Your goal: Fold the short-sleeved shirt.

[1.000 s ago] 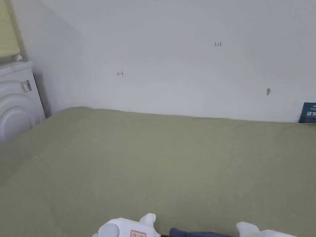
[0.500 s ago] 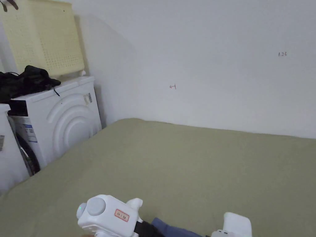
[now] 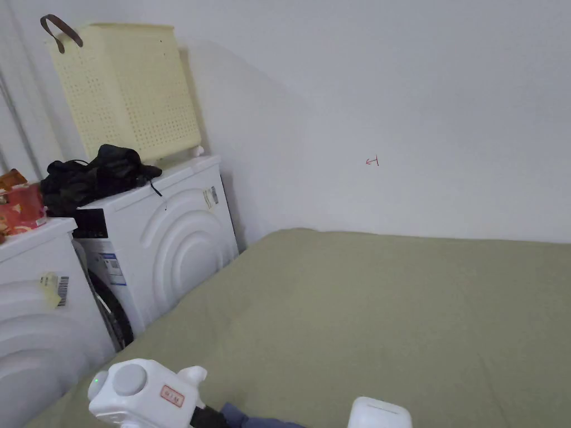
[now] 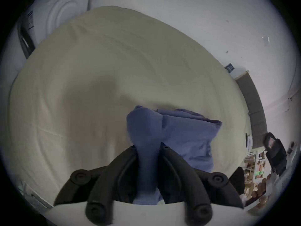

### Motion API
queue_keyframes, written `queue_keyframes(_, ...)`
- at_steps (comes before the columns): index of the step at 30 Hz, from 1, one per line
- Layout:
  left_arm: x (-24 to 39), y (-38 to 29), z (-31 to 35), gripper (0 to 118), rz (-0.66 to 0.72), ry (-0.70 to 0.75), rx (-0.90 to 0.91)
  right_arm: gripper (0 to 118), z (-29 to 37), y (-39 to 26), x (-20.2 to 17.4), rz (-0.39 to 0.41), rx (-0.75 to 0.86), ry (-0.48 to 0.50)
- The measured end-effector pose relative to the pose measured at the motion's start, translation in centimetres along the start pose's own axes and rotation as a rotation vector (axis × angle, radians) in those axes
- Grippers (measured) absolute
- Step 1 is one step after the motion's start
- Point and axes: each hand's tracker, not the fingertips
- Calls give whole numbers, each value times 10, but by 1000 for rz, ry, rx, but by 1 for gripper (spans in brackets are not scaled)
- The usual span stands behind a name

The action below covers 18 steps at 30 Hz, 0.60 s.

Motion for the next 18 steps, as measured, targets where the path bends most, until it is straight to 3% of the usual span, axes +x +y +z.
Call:
queue_keyframes(3,-28,12,-3,19,-4,56,29,2,5,-11,-2,-75,68,12)
queue_keyframes(4,-33,13,-4,34,-11,51,38,2,7,-15,-3,-78,118,-19)
queue_keyframes(6,-38,15,-4,89,-23,97,56,2,9,-17,-2,-80,140,-7)
queue_keyframes(7,-39,17,0,92,-40,187,59,2,7,-19,-2,-73,147,5)
queue_keyframes(11,-35,22,52,86,-14,256,232,2,2,-21,14,-44,188,-39)
queue_keyframes(13,-18,19,82,65,-40,293,354,2,5,-21,30,-40,281,-102)
queue_keyframes(14,-5,14,99,44,-52,293,414,2,7,-21,40,-20,318,-142)
queue_keyframes(15,7,10,111,12,-63,271,459,2,9,-20,50,-5,328,-165)
queue_keyframes(18,46,-1,128,8,-68,283,539,2,19,-15,85,-4,355,-237)
